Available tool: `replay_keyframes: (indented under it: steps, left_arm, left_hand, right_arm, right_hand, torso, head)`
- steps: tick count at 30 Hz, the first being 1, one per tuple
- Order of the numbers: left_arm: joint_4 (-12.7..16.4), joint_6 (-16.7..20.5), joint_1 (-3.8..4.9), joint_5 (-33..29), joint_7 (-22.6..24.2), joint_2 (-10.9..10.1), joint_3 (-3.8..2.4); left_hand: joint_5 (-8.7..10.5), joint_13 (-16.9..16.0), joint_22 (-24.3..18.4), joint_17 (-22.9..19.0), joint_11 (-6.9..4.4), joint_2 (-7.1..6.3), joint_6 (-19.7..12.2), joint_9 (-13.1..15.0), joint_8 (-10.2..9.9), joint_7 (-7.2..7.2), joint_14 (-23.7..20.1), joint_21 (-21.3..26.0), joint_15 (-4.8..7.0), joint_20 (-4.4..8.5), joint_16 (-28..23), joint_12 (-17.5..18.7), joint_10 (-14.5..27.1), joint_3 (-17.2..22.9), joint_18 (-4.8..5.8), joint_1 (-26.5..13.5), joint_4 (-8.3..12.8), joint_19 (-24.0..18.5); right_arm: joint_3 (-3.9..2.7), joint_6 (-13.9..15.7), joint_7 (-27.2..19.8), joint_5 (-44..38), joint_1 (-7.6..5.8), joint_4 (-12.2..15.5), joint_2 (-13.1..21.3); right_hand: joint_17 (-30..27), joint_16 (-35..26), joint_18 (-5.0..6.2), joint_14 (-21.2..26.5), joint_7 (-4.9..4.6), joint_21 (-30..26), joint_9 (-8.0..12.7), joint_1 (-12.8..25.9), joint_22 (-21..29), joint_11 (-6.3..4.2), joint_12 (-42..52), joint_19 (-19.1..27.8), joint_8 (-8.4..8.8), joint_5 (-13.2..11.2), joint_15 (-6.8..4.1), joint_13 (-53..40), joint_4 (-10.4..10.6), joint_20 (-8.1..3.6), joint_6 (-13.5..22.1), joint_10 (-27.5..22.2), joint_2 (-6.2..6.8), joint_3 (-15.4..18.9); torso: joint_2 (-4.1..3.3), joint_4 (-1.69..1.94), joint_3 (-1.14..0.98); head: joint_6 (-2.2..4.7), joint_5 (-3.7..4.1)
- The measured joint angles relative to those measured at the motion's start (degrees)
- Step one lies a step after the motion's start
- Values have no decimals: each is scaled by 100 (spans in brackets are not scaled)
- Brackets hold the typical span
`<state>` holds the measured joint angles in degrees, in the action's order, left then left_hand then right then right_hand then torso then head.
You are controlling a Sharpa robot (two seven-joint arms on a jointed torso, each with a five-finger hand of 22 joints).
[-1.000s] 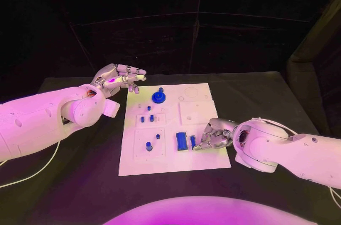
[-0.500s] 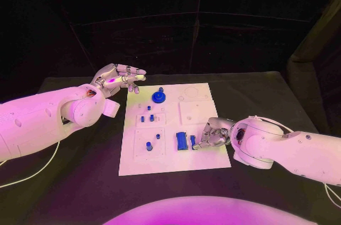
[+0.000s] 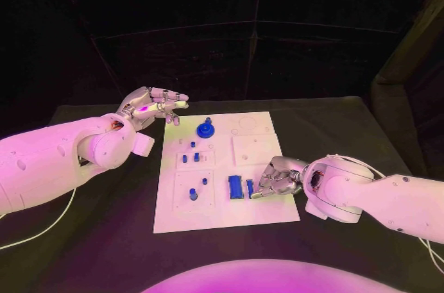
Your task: Assemble the parts on the task board
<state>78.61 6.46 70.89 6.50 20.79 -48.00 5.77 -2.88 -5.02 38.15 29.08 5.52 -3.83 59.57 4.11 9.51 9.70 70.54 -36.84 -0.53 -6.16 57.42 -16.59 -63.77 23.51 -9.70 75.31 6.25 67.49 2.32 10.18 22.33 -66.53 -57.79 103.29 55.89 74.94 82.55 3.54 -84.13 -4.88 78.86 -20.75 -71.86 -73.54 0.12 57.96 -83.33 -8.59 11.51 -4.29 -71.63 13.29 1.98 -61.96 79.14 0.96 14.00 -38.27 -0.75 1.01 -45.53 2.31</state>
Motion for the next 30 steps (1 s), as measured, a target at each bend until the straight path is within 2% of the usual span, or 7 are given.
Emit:
replay_keyframes:
  steps: [3, 7, 9, 15, 23, 27, 30]
  left_arm:
    - [-32, 1, 0, -44, 11, 26, 2]
    - [-100, 0, 1, -186, 52, 85, 58]
    - [-163, -1, -1, -283, 80, 115, 93]
    - [-489, 3, -4, -643, 212, 291, 130]
    - [-1137, 174, -82, -1058, 429, 772, 143]
    - [-1402, 433, -133, -1244, 573, 1004, 142]
    - [-1384, 458, -144, -1254, 570, 999, 142]
  left_hand:
    - [0, 0, -12, -12, -7, -6, -16, 0, 0, 16, -21, 29, -21, 0, 0, 0, 34, -50, 0, -5, -24, 0]
    - [0, 14, -81, -107, 36, -65, -202, -25, 0, 32, -188, 157, -47, -47, -131, 0, 118, -156, 1, -139, -75, -86]
    - [0, 49, -227, -297, 56, -90, -307, -27, 0, 38, -436, 398, -77, -78, -480, 0, 178, -244, 3, -195, -110, -294]
    - [0, 140, -1042, -1189, 158, -80, -424, -26, -24, 54, -1305, 1634, -360, -352, -2334, 271, 316, -479, 3, -351, -273, -1305]
    - [0, 150, -2012, -2037, 488, -48, -507, -36, -215, 68, -2084, 2970, -908, -868, -4079, 886, 667, -993, 2, -383, -455, -2546]
    - [0, 149, -2435, -2237, 549, 18, -641, -36, -374, 188, -2191, 3306, -941, -1014, -4483, 1174, 888, -1228, 1, -449, -560, -3290]
    - [83, 241, -2617, -2324, 457, 134, -1109, -141, -512, 116, -2632, 3441, -863, -899, -4650, 1348, 1380, -1363, -1, -1048, -590, -3697]
  right_arm:
    - [6, 177, -542, 520, -25, -122, 80]
    - [9, 442, -1371, 1447, -238, -476, 78]
    - [-2, 558, -1780, 1974, -377, -734, 26]
    - [-11, 730, -2911, 3523, -692, -1711, -394]
    - [-18, 731, -3870, 4701, -824, -2999, -1234]
    - [-20, 723, -4132, 5058, -838, -3584, -1674]
    - [-23, 725, -4140, 5080, -834, -3536, -1677]
  right_hand:
    - [-71, -234, 8, 6, -40, -313, -3, -127, 410, 45, -550, 177, 24, 85, 36, 333, -70, 46, 107, -227, -30, 11]
    - [-1331, -1289, 376, 187, -130, -1520, 55, -366, 1892, 122, -2234, 855, 148, 168, 154, 1404, -238, 117, 313, -987, -166, -6]
    - [-3117, -3017, 598, 830, -251, -2970, 126, -481, 3419, 244, -3155, 1588, 241, 168, 262, 2118, -286, 209, 442, -1434, -281, 30]
    - [-4927, -5895, 627, 2140, -541, -5325, 443, -704, 5123, 699, -4812, 2611, 465, 54, 808, 3921, -541, 712, 673, -2026, -433, 83]
    - [-6449, -7728, 627, 2740, -447, -7098, 1090, -676, 6441, 995, -5420, 2946, 464, -76, 1251, 5698, -881, 1252, 823, -2254, -548, 161]
    - [-6907, -7891, 627, 2833, -388, -7496, 1515, -412, 6827, 1047, -5420, 3020, 513, -208, 1307, 6310, -983, 1353, 1629, -2449, -544, 171]
    - [-7103, -7995, 626, 3347, -324, -7629, 1714, 289, 7045, 959, -5536, 3548, 617, -304, 1244, 6495, -1116, 1248, 2163, -2955, -417, 52]
  torso:
    - [37, 15, 16]
    - [100, 38, 40]
    - [144, 43, 54]
    - [302, 46, 103]
    - [449, 37, 120]
    - [492, 57, 115]
    - [495, 63, 113]
  head:
    - [58, 18]
    - [140, 35]
    - [190, 43]
    - [362, 49]
    - [776, 13]
    - [979, -14]
    - [983, -18]
